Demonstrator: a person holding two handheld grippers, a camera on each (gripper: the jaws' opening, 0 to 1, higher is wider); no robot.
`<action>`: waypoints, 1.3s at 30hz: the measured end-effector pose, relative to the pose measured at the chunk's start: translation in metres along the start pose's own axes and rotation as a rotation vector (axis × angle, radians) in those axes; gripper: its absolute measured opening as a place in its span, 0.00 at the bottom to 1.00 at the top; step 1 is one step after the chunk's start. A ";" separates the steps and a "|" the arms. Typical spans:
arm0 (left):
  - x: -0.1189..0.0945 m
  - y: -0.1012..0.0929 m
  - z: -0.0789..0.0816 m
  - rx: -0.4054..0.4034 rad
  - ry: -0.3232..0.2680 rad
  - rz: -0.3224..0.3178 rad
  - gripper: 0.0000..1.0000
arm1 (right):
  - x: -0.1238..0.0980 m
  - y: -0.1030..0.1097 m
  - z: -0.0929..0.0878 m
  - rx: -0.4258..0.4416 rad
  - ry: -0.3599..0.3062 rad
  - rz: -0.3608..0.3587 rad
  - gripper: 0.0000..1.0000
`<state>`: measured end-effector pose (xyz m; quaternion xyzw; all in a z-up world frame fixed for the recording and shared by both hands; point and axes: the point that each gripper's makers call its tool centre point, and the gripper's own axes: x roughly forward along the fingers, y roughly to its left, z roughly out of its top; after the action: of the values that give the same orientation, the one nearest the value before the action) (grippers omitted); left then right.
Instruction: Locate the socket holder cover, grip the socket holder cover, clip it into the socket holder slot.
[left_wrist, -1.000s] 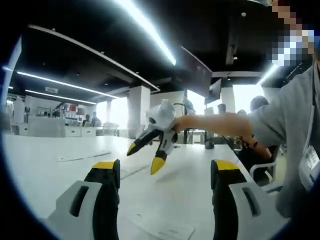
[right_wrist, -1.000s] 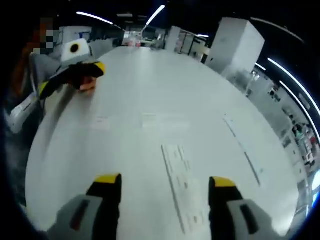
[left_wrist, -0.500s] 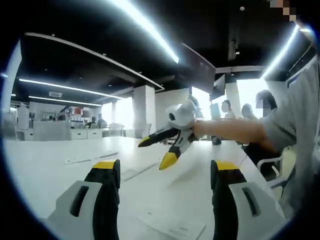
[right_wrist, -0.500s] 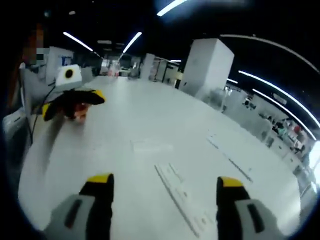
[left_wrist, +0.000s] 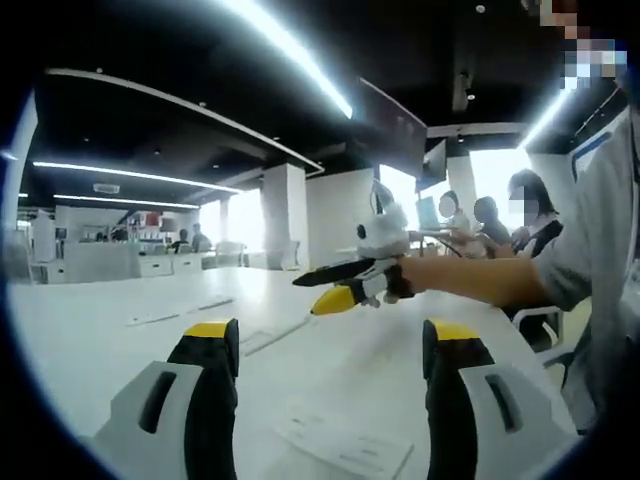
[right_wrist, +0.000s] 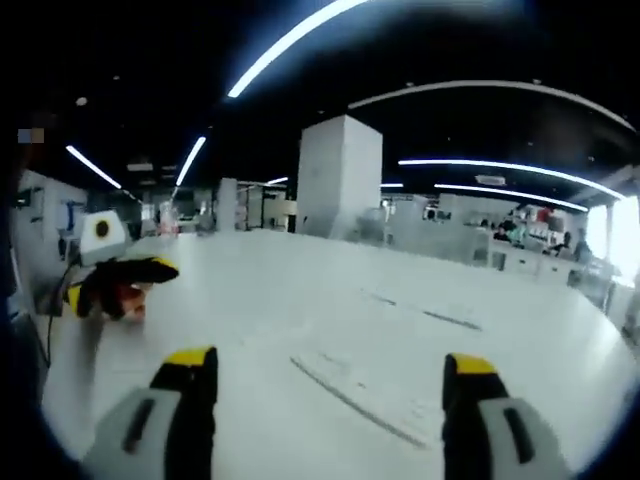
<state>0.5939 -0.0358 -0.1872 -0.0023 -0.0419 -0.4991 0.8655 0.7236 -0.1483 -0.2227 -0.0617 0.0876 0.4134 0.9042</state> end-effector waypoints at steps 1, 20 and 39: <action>0.000 0.000 0.000 0.002 0.001 0.001 0.74 | 0.001 0.000 -0.002 0.002 0.005 -0.004 0.94; -0.005 0.000 0.010 -0.011 -0.032 0.010 0.74 | 0.001 -0.002 -0.020 0.021 0.041 -0.076 0.95; -0.008 -0.001 0.010 -0.016 -0.038 0.000 0.69 | 0.000 -0.005 -0.045 0.153 0.121 -0.084 0.95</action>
<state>0.5883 -0.0284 -0.1778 -0.0188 -0.0541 -0.4995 0.8644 0.7224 -0.1593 -0.2668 -0.0208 0.1705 0.3628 0.9159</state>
